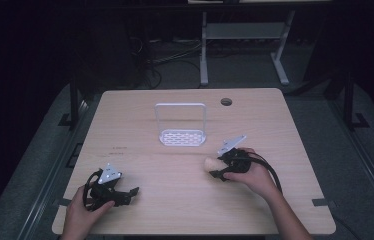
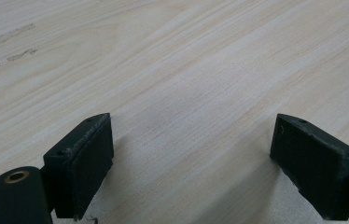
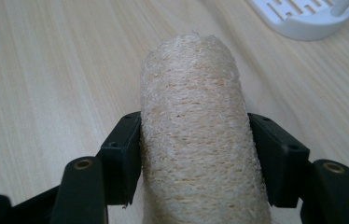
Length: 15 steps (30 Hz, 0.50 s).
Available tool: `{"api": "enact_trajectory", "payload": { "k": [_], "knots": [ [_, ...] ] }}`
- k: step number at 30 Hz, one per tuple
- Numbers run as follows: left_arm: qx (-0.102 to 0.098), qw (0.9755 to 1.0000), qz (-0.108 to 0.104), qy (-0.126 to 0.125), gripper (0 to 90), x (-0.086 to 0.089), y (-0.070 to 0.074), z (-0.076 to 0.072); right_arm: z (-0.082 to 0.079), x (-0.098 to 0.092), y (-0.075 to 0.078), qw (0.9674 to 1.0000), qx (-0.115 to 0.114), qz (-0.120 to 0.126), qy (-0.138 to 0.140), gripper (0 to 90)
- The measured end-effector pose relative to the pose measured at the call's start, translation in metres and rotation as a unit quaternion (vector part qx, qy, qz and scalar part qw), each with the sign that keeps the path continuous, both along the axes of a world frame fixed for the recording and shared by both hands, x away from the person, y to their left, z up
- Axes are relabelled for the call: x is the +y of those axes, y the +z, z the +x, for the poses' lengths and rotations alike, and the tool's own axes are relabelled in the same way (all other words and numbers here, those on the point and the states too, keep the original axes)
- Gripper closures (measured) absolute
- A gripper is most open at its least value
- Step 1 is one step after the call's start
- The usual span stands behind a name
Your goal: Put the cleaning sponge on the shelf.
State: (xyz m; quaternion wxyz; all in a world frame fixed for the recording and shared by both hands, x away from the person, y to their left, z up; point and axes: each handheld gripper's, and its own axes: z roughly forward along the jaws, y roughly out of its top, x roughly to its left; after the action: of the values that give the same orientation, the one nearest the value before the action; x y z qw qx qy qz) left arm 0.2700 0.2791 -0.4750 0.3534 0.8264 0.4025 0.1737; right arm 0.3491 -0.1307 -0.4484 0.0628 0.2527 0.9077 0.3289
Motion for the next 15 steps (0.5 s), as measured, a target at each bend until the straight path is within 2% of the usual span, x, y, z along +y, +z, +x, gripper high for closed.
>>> {"api": "enact_trajectory", "payload": {
  "k": [15],
  "knots": [
    [-0.001,1.0,0.001,-0.001,12.8,0.0,0.0,0.0,0.007,0.019,0.007,0.9998,-0.009,0.014,-0.014,38.9]
  ]
}}
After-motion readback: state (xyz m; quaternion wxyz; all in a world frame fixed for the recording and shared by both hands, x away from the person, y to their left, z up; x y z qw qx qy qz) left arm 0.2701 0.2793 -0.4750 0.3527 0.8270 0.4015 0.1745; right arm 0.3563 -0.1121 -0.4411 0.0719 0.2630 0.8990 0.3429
